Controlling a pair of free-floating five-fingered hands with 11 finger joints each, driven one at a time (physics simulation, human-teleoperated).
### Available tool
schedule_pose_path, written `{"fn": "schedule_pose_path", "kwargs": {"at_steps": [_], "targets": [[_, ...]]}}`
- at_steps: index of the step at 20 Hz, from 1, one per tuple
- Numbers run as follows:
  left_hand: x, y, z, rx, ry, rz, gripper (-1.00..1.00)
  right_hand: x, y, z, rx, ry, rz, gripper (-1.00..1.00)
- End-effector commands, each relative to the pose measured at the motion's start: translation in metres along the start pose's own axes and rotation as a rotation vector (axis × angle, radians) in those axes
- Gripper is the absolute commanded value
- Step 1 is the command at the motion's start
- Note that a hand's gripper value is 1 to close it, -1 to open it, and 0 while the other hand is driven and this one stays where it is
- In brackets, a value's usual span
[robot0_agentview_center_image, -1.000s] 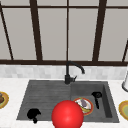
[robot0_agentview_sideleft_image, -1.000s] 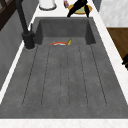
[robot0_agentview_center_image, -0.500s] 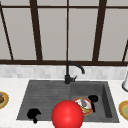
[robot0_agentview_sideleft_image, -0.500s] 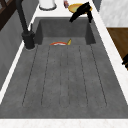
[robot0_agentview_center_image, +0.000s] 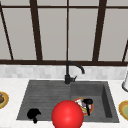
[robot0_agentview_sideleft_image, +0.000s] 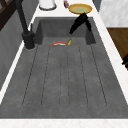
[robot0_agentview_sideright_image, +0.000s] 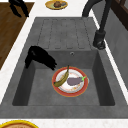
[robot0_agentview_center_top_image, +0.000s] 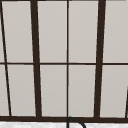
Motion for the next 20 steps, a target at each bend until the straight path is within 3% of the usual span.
{"fn": "schedule_pose_path", "kwargs": {"at_steps": [1,6,8,11,14,16,20], "targets": [[0.000,0.000,0.000,0.000,0.000,0.000,0.00,0.001,-0.002,-0.037,0.005,-0.029,0.018,-1.00],[0.000,0.000,0.000,0.000,0.000,0.000,0.00,0.000,0.012,-0.091,0.021,-0.053,0.057,-1.00],[0.000,0.000,0.000,0.000,0.000,0.000,0.00,-0.006,0.018,-0.108,0.033,-0.094,0.033,-1.00],[0.000,0.000,0.000,0.000,0.000,0.000,0.00,-0.004,0.039,-0.103,0.076,-0.143,0.022,-1.00],[0.000,0.000,0.000,0.000,0.000,0.000,0.00,-0.004,0.049,-0.103,0.102,-0.125,0.009,-1.00],[0.000,0.000,0.000,0.000,0.000,0.000,0.00,-0.014,0.044,-0.124,0.127,-0.108,-0.030,-1.00],[0.000,0.000,0.000,0.000,0.000,0.000,0.00,-0.031,0.047,-0.154,0.175,-0.150,-0.077,-1.00]]}}
